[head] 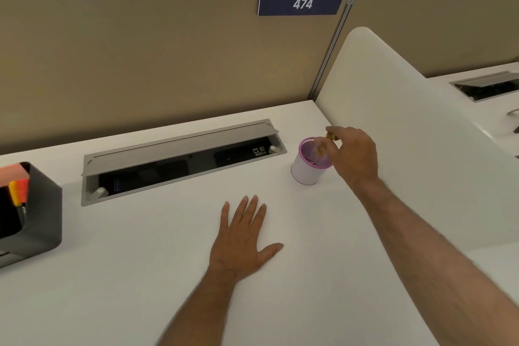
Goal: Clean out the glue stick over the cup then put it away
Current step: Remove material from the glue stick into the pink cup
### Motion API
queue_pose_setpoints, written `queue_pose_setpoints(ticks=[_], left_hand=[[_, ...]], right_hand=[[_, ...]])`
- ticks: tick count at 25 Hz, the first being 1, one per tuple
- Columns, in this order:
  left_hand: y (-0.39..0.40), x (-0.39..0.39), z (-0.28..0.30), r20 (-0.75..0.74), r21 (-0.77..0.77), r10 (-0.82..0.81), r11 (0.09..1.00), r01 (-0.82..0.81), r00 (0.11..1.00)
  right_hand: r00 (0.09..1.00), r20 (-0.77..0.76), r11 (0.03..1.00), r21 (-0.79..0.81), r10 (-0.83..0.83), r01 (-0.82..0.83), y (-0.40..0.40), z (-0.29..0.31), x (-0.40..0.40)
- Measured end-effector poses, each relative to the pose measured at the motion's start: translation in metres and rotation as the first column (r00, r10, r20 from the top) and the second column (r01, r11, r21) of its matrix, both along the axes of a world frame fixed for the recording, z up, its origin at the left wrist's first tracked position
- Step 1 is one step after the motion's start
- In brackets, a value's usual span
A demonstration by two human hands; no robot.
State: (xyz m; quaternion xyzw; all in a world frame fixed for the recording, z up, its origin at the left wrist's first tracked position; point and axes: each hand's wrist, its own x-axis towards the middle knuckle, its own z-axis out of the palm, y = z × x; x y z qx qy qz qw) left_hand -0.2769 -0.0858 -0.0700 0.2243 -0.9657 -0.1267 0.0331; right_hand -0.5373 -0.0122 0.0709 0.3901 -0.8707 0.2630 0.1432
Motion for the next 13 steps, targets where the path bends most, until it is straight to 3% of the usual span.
queue_pose_setpoints(ticks=[3, 7, 11, 13], left_hand=[[0.000, 0.000, 0.001, 0.005, 0.007, 0.003, 1.000, -0.003, 1.000], [0.000, 0.000, 0.002, 0.010, 0.001, 0.002, 1.000, -0.002, 1.000], [0.000, 0.001, 0.003, 0.008, 0.011, -0.001, 1.000, 0.001, 1.000], [0.001, 0.001, 0.002, 0.006, 0.010, 0.002, 1.000, -0.002, 1.000]], right_hand=[[0.999, 0.051, 1.000, -0.017, 0.001, 0.000, 0.000, -0.003, 0.004], [0.992, 0.114, 0.982, -0.176, -0.049, 0.069, -0.005, -0.006, 0.009], [0.984, 0.175, 0.986, -0.157, -0.022, 0.050, -0.004, -0.016, 0.007], [0.970, 0.237, 0.966, -0.237, -0.046, 0.103, -0.006, -0.017, 0.010]])
